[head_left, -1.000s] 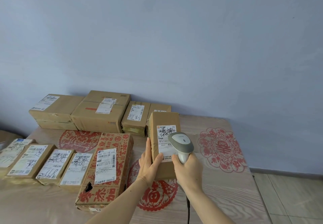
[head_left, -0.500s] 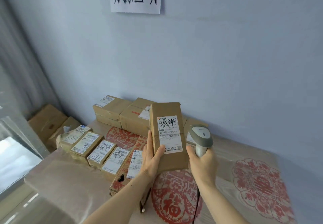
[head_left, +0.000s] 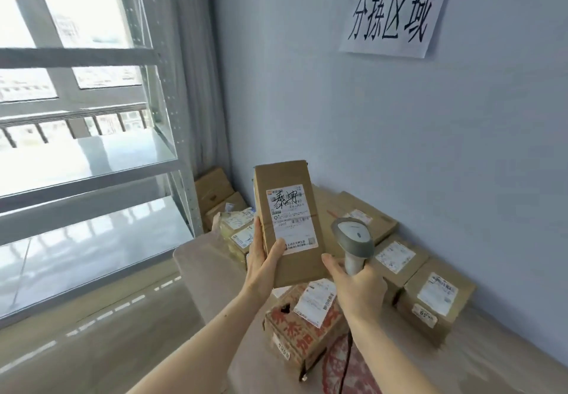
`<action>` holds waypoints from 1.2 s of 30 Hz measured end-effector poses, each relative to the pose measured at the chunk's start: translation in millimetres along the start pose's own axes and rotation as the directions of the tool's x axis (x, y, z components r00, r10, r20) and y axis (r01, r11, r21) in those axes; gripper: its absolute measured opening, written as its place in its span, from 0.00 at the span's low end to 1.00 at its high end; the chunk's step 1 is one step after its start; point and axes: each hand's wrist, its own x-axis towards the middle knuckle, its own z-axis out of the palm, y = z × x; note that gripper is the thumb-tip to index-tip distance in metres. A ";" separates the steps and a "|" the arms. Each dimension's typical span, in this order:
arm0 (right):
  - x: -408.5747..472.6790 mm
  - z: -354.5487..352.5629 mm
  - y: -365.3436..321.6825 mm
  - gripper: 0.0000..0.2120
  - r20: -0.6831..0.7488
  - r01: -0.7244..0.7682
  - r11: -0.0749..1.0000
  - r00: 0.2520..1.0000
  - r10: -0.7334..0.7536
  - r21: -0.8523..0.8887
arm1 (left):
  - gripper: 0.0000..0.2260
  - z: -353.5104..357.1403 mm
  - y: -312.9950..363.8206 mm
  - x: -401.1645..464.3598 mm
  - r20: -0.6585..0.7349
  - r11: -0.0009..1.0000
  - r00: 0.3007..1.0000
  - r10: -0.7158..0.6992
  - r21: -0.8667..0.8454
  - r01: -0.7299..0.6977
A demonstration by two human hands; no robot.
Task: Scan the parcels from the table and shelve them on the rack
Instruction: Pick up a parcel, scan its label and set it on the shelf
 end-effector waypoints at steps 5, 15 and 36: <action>-16.1 49.4 -47.0 0.23 0.149 0.099 0.990 0.982 -0.113 0.098 | 0.38 -67.2 19.6 2.1 -0.150 1.000 0.988 0.020 -0.003 -0.021; -64.7 178.9 -130.2 0.15 0.321 0.108 0.973 0.932 -0.171 0.205 | 0.40 -216.5 63.6 33.0 -0.281 0.979 0.958 0.053 -0.173 -0.105; -72.5 431.8 -365.0 0.17 0.342 0.023 0.818 0.902 -0.265 0.575 | 0.36 -486.9 208.0 168.4 -0.246 0.969 0.939 0.241 0.016 -0.245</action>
